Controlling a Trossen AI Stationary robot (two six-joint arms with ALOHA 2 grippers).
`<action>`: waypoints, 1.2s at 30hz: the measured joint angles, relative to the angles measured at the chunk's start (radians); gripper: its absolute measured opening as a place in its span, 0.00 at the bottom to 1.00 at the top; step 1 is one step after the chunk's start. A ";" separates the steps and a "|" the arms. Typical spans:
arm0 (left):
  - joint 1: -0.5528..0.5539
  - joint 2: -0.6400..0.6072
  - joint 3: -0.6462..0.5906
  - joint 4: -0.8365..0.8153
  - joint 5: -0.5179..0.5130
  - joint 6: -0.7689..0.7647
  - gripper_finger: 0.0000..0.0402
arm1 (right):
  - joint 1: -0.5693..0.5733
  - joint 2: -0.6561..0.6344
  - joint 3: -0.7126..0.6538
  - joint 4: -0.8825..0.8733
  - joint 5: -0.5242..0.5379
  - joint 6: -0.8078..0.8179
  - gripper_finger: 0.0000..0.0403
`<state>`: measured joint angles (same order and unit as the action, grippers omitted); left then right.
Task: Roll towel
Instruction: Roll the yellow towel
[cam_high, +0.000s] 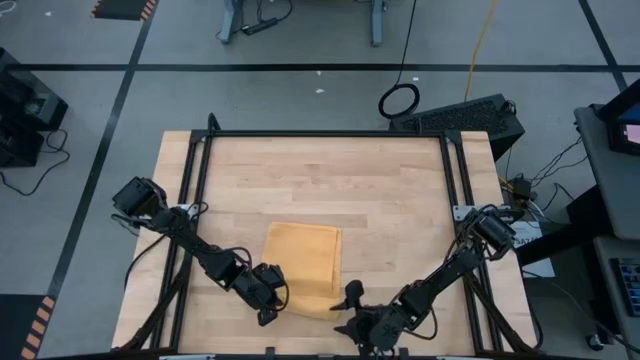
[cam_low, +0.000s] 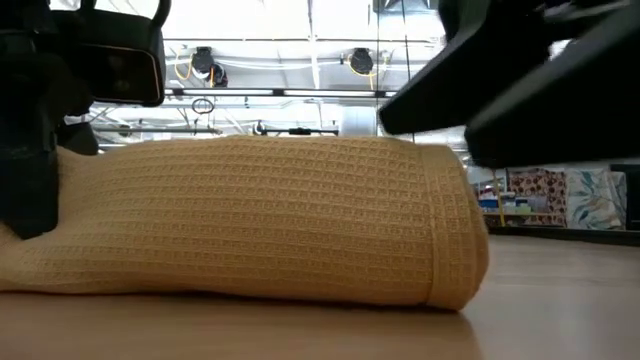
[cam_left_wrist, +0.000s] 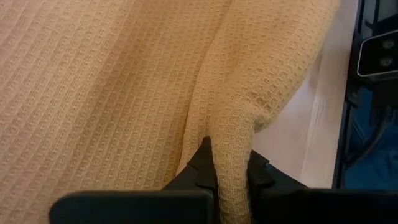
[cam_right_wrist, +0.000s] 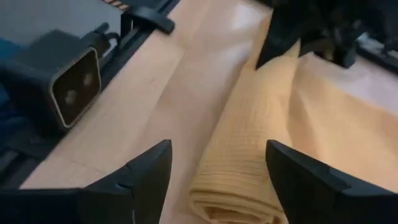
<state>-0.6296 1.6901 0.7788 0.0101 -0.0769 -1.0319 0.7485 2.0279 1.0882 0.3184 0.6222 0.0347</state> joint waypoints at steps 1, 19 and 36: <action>0.000 0.000 0.000 0.000 0.000 -0.007 0.06 | -0.008 0.004 0.000 0.001 -0.023 -0.001 0.62; -0.015 0.000 -0.001 0.006 -0.004 0.069 0.23 | -0.083 0.098 0.004 -0.043 0.002 0.228 0.61; -0.133 -0.288 0.000 -0.333 -0.191 0.095 0.55 | -0.116 0.097 0.003 -0.040 -0.090 0.419 0.21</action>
<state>-0.7623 1.4024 0.7784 -0.3228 -0.2683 -0.9364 0.6323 2.1254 1.0908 0.2782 0.5325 0.4533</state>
